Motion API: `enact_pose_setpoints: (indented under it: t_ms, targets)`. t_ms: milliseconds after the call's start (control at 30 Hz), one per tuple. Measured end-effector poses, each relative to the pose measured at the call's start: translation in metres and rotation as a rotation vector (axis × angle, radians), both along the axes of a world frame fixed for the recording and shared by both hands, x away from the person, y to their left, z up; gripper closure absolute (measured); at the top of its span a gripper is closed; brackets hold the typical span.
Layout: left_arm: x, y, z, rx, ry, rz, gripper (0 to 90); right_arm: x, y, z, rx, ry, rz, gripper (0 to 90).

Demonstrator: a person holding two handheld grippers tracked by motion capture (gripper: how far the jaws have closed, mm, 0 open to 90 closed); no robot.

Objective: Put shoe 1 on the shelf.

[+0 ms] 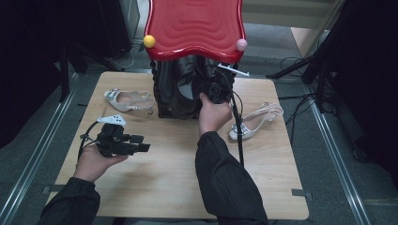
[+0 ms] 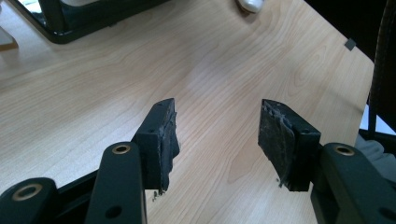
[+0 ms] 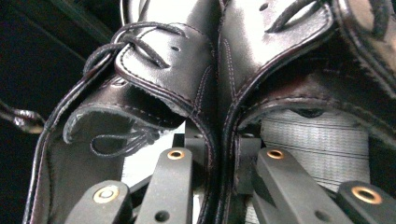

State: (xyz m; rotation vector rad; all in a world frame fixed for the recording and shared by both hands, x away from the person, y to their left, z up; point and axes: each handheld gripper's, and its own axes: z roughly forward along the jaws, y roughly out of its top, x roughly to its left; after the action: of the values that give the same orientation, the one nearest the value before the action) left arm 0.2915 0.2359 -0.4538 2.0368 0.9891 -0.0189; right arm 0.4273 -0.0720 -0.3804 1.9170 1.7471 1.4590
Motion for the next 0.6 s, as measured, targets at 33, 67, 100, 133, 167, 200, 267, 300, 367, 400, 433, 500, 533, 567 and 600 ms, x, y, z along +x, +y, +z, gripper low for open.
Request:
enact_pose_setpoints:
  t_ms: [33,67,100,133,167,200,267,300,367,400,433,500,533,567,600]
  targets:
    - [0.000,0.000,0.000,0.001,0.001,-0.002,46.7,0.001,0.001,0.000,0.003,-0.002,-0.005,82.0]
    - [0.000,-0.001,0.000,0.001,0.002,-0.003,46.7,0.001,0.002,0.000,0.005,-0.004,-0.010,82.0]
    - [0.000,-0.002,0.000,-0.001,0.003,-0.005,46.7,0.002,0.003,0.001,0.002,-0.006,-0.016,81.8]
    - [0.000,-0.002,0.000,-0.001,0.003,-0.005,46.7,0.003,0.005,0.001,-0.002,-0.008,-0.019,81.8]
    - [0.000,-0.002,0.000,-0.001,0.002,-0.006,46.7,0.003,0.007,0.001,-0.008,-0.009,-0.021,81.6]
    - [0.000,-0.002,0.000,-0.002,0.004,-0.004,46.7,0.003,0.008,0.001,-0.012,-0.010,-0.022,81.2]
    - [0.001,-0.001,-0.001,0.001,0.006,-0.004,46.7,0.004,0.010,0.001,-0.017,-0.011,-0.019,80.3]
    - [0.001,-0.001,-0.001,-0.001,0.005,-0.006,46.6,0.004,0.011,0.000,-0.021,-0.011,-0.014,79.3]
    - [0.001,-0.002,-0.001,-0.002,0.006,-0.010,46.7,0.006,0.013,0.000,-0.032,-0.004,0.005,77.3]
    - [0.001,-0.002,-0.001,0.002,0.005,-0.010,46.6,0.006,0.015,-0.001,-0.040,-0.001,0.016,76.5]
    - [0.001,-0.003,-0.001,0.002,0.003,-0.013,46.7,0.006,0.016,-0.001,-0.040,0.000,0.019,76.1]
    - [0.001,-0.004,-0.001,0.000,0.006,-0.011,46.7,0.006,0.017,-0.002,-0.047,-0.006,0.020,75.4]
    - [0.001,-0.004,-0.001,0.001,0.005,-0.013,46.7,0.006,0.017,-0.002,-0.049,-0.007,0.023,74.6]
    - [0.001,-0.005,-0.001,0.000,0.006,-0.016,46.6,0.006,0.018,-0.003,-0.045,0.001,0.033,72.9]
    - [0.001,-0.005,-0.001,0.002,0.006,-0.016,46.7,0.007,0.018,-0.004,-0.041,0.008,0.048,71.2]
